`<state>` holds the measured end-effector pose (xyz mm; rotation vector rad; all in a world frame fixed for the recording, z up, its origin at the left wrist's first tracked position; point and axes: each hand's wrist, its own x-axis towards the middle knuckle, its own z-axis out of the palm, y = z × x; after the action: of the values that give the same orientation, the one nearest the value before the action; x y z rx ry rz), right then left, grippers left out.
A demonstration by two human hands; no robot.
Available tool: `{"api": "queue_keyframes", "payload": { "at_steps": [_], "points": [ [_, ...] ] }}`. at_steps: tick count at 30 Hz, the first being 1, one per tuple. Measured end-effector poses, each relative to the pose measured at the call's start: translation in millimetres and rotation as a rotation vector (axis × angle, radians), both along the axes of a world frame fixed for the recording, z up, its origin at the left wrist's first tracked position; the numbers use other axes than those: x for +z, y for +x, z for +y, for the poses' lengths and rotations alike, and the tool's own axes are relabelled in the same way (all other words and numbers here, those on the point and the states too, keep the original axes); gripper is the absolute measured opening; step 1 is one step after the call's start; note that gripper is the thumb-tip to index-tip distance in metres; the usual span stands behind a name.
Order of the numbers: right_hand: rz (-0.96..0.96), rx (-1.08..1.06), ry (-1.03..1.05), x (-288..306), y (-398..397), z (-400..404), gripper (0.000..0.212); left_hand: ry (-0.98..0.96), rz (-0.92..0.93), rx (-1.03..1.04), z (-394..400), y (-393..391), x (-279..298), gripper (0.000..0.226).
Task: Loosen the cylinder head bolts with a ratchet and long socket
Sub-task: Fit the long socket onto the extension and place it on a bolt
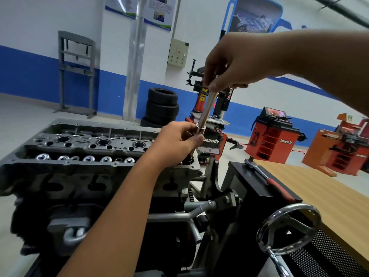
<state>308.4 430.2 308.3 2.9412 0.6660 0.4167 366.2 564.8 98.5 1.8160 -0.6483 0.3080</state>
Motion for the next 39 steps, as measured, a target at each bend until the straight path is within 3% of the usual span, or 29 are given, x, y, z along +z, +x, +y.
{"api": "queue_keyframes", "payload": {
  "at_steps": [4,6,7,8,11,14,17,19,22,23,26,28,30,32,35,37,39],
  "points": [
    [0.032,0.021,0.000,-2.9,0.6,-0.5,0.014,0.029,-0.003,0.004,-0.3,1.3,-3.1,0.012],
    [-0.047,-0.063,-0.080,-11.2,9.9,1.7,0.049,-0.018,-0.016,0.062,-2.8,0.4,-4.6,0.013],
    [-0.071,-0.098,-0.104,-12.9,13.7,1.9,0.055,-0.039,-0.023,0.076,-3.0,0.0,-5.0,0.015],
    [-0.076,-0.099,-0.103,-14.3,13.9,2.4,0.051,-0.053,-0.030,0.069,-3.0,-0.3,-4.9,0.014],
    [-0.006,-0.012,-0.090,-8.7,5.4,2.2,0.005,-0.078,-0.037,-0.001,-3.6,-2.5,-2.1,0.003],
    [0.027,-0.017,-0.152,-5.2,0.9,3.7,0.022,-0.076,-0.047,0.020,-6.6,-3.2,0.3,0.005],
    [0.037,-0.124,-0.132,-7.6,8.0,3.8,0.056,-0.062,-0.072,0.074,-9.5,-3.2,0.9,0.009],
    [-0.001,-0.083,-0.114,-6.0,9.4,2.0,0.047,-0.072,-0.086,0.102,-9.2,-2.8,1.3,0.009],
    [0.013,0.037,-0.093,-4.7,1.9,0.0,0.003,-0.082,-0.100,0.144,-6.3,-1.6,3.2,0.010],
    [0.006,0.054,-0.127,-5.8,-0.4,0.7,0.003,-0.085,-0.100,0.154,-5.9,-1.5,3.7,0.009],
    [0.025,-0.041,-0.195,-13.3,4.4,3.9,0.042,-0.092,-0.089,0.144,-7.7,-3.9,4.9,0.007],
    [-0.055,-0.081,-0.238,-13.4,10.9,4.7,0.054,-0.083,-0.096,0.124,-9.5,-5.2,5.1,0.009],
    [-0.060,-0.047,-0.192,-12.0,13.3,3.6,0.036,-0.070,-0.117,0.114,-7.9,-5.8,6.1,0.012],
    [-0.006,0.012,-0.144,-9.9,5.9,3.8,0.003,-0.066,-0.127,0.109,-4.2,-4.8,7.5,0.015],
    [-0.010,0.035,-0.216,-12.0,3.0,7.9,0.014,-0.078,-0.125,0.128,-0.2,-3.0,8.5,0.016],
    [0.056,-0.049,-0.185,-16.0,7.8,13.2,0.034,-0.076,-0.125,0.131,-0.3,-3.1,8.4,0.017],
    [0.033,-0.129,-0.185,-17.8,17.4,17.0,0.041,-0.054,-0.140,0.132,-0.9,-3.9,8.0,0.019]
  ]
}}
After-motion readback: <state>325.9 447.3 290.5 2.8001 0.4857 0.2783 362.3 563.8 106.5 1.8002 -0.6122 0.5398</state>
